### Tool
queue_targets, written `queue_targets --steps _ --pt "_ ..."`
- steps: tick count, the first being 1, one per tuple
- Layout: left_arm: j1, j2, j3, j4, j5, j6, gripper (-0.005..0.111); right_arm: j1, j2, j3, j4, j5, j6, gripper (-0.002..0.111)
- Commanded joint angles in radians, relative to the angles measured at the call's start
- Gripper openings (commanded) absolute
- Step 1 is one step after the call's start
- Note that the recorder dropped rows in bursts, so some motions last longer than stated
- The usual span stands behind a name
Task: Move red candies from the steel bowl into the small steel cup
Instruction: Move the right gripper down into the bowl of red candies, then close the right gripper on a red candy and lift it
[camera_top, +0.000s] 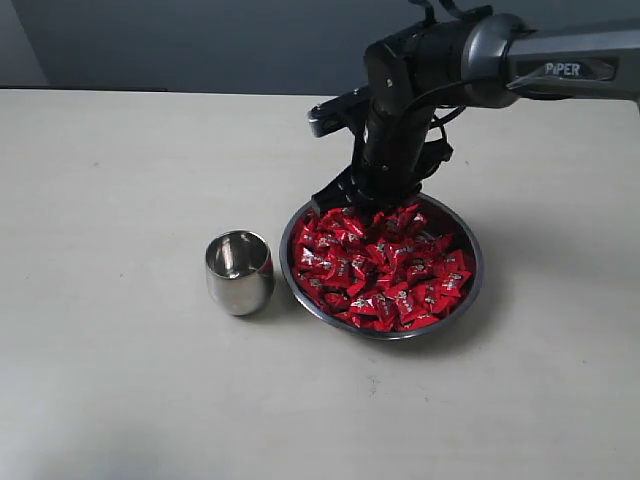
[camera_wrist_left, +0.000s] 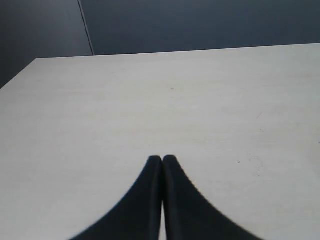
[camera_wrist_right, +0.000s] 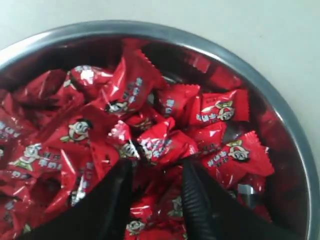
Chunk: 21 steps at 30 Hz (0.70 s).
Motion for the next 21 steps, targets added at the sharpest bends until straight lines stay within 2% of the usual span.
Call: queue_targets --steps 1,5,14,15,17,18,21 --pt "-0.008 -0.005 0.005 0.002 -0.008 -0.001 0.000 0.008 0.014 -0.006 -0.094 0.023 0.049 0.034" --pt "-0.008 -0.005 0.005 0.002 -0.008 -0.001 0.000 0.008 0.034 -0.006 -0.163 0.073 0.078 0.034" --pt "-0.008 -0.005 0.005 0.002 -0.008 -0.001 0.000 0.008 0.036 -0.006 -0.169 0.085 0.087 0.032" --pt "-0.008 -0.005 0.005 0.002 -0.008 -0.001 0.000 0.008 0.036 -0.006 -0.169 0.087 0.087 0.029" --pt "-0.008 -0.005 0.005 0.002 -0.008 -0.001 0.000 0.008 0.036 -0.006 -0.169 0.090 0.087 0.011" --pt "-0.008 -0.005 0.005 0.002 -0.008 -0.001 0.000 0.008 0.036 -0.006 -0.169 0.090 0.087 -0.001" --pt "-0.008 -0.005 0.005 0.002 -0.008 -0.001 0.000 0.008 0.036 -0.006 -0.174 0.090 0.087 -0.001"
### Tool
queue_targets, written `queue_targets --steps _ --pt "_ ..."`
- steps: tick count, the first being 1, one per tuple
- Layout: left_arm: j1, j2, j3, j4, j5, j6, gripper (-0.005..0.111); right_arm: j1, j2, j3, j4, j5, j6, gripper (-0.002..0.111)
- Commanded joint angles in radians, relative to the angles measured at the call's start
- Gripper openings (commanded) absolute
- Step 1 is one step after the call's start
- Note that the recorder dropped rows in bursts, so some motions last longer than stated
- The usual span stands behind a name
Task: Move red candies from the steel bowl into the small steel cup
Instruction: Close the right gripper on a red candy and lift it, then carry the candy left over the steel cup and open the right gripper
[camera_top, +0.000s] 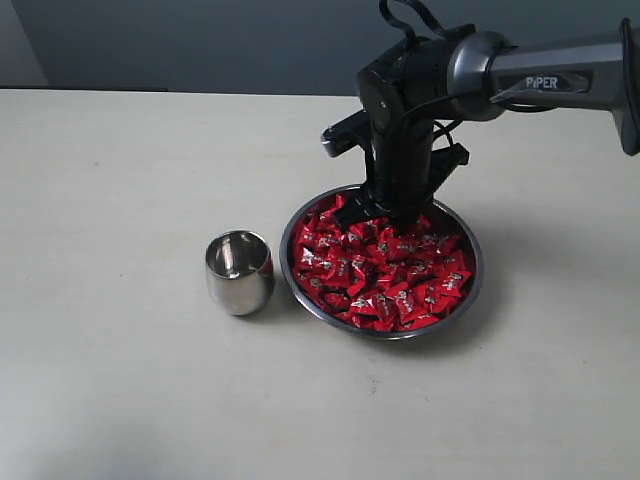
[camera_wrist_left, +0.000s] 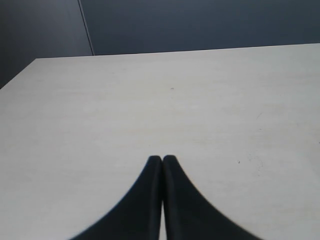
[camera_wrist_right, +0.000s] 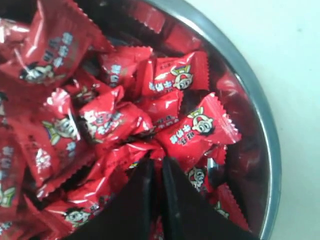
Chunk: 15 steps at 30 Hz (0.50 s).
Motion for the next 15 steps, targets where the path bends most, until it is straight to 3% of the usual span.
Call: queue_targets --steps 1,9,15 --pt "-0.008 -0.005 0.005 0.002 -0.008 -0.001 0.000 -0.002 -0.002 -0.005 -0.038 0.016 0.001 -0.001" --pt "-0.008 -0.005 0.005 0.002 -0.008 -0.001 0.000 0.005 -0.118 -0.005 -0.080 0.018 0.001 -0.001" --pt "-0.008 -0.005 0.005 0.002 -0.008 -0.001 0.000 0.007 -0.275 0.103 0.133 -0.299 0.001 -0.001"
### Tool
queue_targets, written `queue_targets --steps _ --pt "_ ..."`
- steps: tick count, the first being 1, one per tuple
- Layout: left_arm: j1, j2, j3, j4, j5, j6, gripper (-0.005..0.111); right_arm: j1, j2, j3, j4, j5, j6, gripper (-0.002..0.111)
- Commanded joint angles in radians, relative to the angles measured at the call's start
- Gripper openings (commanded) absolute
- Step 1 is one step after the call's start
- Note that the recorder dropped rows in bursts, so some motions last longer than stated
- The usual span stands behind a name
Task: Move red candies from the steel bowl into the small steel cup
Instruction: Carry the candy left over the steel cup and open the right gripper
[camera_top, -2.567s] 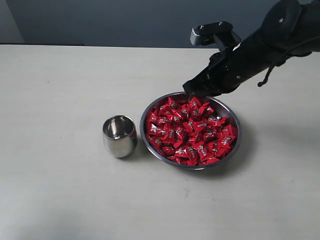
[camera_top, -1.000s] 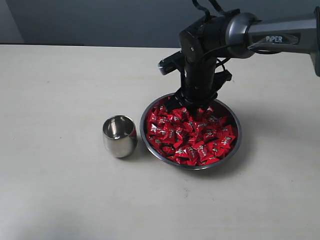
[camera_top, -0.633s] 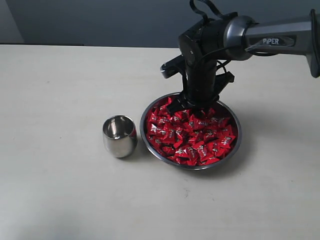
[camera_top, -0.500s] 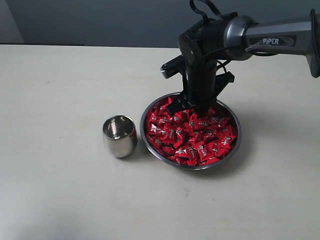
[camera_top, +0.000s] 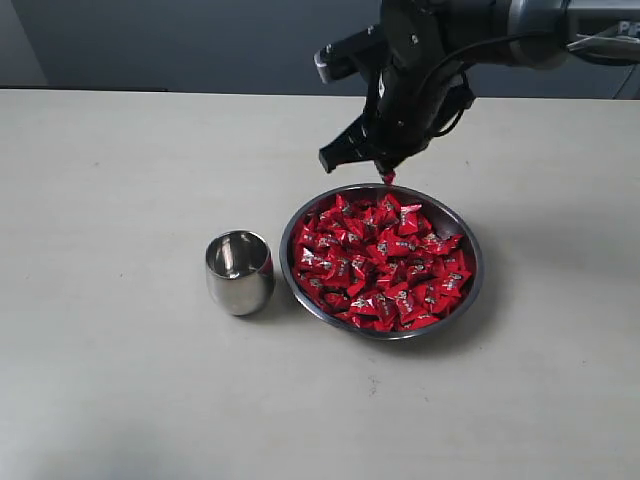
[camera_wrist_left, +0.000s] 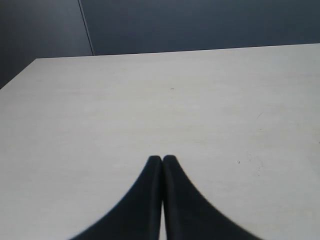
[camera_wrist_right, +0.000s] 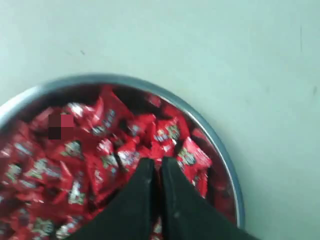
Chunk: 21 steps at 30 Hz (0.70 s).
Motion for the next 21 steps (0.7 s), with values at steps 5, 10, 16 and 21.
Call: queue_targets --steps 5,10,16,21 --pt "-0.008 -0.005 0.005 0.002 -0.008 -0.001 0.000 0.011 -0.163 0.173 0.156 -0.264 -0.014 -0.001" --pt "-0.008 -0.005 0.005 0.002 -0.008 -0.001 0.000 0.084 -0.184 0.198 0.303 -0.275 -0.189 -0.001" --pt "-0.008 -0.005 0.005 0.002 -0.008 -0.001 0.000 0.211 -0.145 0.198 0.375 -0.308 -0.235 -0.001" --pt "-0.008 -0.005 0.005 0.002 -0.008 -0.001 0.000 0.266 -0.104 0.171 0.375 -0.293 -0.235 -0.001"
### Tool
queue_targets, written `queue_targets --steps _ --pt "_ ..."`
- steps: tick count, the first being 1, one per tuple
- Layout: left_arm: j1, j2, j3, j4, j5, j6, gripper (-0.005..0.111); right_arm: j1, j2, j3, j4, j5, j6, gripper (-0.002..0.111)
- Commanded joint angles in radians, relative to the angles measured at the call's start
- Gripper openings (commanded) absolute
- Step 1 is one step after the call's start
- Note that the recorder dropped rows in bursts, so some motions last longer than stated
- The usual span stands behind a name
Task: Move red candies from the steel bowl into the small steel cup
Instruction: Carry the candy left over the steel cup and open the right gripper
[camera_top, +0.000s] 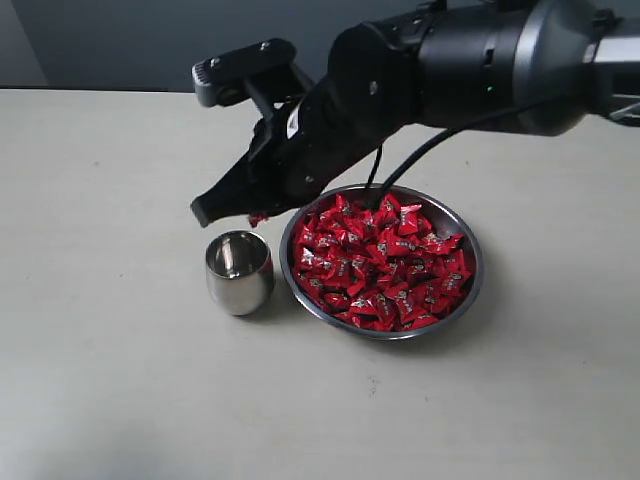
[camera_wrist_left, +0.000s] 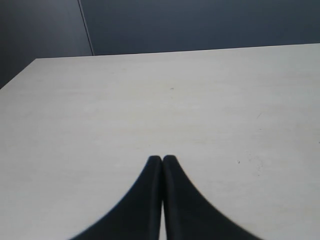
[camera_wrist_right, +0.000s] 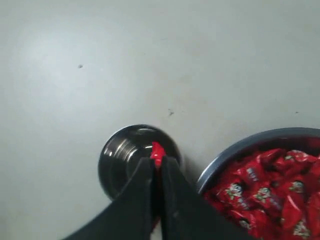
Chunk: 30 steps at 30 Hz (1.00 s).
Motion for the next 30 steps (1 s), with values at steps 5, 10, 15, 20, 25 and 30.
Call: queue_targets --steps 5,10,15,20,25,30 --pt "-0.008 -0.005 0.005 0.002 -0.008 -0.001 0.000 0.036 0.069 -0.054 0.027 -0.011 -0.009 -0.001" --pt "-0.008 -0.005 0.005 0.002 -0.008 -0.001 0.000 0.036 0.095 -0.060 0.046 -0.002 -0.009 -0.001" --pt "-0.008 -0.005 0.005 0.002 -0.008 -0.001 0.000 0.036 0.115 -0.060 0.043 -0.018 -0.009 -0.001" --pt "-0.008 -0.005 0.005 0.002 -0.008 -0.001 0.000 0.036 0.134 -0.060 0.043 -0.018 -0.009 0.016" --pt "-0.008 -0.005 0.005 0.002 -0.008 -0.001 0.000 0.036 0.139 -0.060 0.046 -0.015 -0.009 0.031" --pt "-0.008 -0.005 0.005 0.002 -0.008 -0.001 0.000 0.036 0.132 -0.060 0.044 0.004 -0.009 0.031"
